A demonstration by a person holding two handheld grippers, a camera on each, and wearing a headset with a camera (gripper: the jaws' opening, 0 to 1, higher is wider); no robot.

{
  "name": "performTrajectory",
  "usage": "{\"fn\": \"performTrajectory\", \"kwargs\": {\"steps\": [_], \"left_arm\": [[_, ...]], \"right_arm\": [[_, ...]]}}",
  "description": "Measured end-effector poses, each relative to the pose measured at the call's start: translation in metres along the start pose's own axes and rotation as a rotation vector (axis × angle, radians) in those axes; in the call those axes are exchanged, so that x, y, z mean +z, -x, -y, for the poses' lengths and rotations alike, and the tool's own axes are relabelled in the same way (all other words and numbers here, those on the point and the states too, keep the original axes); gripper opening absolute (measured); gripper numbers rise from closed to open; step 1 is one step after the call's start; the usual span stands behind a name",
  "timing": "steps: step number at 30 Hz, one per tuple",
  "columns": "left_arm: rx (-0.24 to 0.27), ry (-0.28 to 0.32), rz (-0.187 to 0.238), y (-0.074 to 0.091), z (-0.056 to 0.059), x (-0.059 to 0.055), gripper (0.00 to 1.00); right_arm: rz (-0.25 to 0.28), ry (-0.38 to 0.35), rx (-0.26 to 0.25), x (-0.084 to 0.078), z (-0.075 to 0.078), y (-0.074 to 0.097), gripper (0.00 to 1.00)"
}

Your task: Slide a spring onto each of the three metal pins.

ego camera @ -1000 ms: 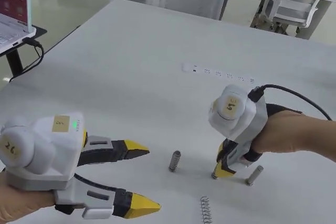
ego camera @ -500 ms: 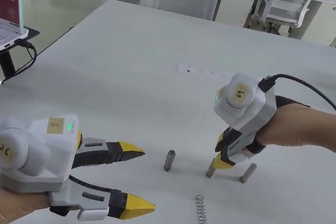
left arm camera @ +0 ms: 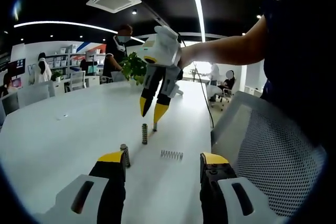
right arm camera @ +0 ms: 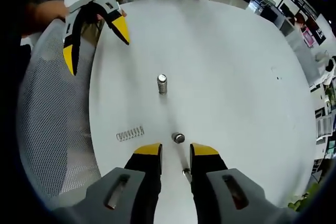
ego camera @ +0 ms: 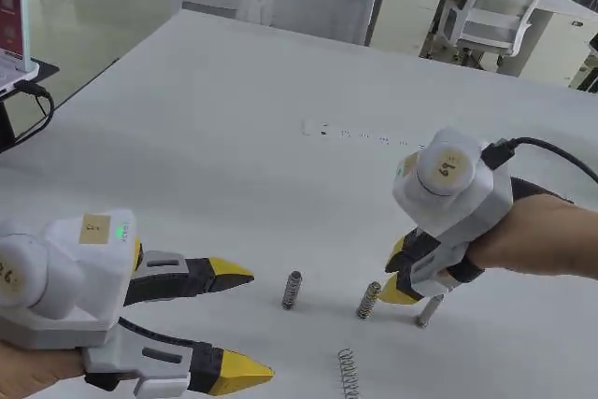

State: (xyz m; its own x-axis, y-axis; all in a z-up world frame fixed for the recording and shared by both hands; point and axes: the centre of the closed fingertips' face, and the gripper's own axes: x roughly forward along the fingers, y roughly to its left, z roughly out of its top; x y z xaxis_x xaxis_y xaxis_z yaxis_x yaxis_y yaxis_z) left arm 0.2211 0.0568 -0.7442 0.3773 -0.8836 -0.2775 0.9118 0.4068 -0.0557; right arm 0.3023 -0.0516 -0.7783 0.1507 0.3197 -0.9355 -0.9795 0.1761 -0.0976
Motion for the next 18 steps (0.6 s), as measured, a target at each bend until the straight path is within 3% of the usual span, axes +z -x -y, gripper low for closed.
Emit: {"fn": "performTrajectory", "kwargs": {"steps": [10, 18], "left_arm": [[-0.010, -0.011, -0.003, -0.001, 0.005, 0.003, 0.52], [-0.015, -0.016, 0.001, -0.003, 0.006, 0.005, 0.52]], "right_arm": [[0.007, -0.068, 0.011, -0.013, -0.025, 0.006, 0.18], [0.023, -0.119, 0.054, -0.013, -0.053, -0.008, 0.17]]}}
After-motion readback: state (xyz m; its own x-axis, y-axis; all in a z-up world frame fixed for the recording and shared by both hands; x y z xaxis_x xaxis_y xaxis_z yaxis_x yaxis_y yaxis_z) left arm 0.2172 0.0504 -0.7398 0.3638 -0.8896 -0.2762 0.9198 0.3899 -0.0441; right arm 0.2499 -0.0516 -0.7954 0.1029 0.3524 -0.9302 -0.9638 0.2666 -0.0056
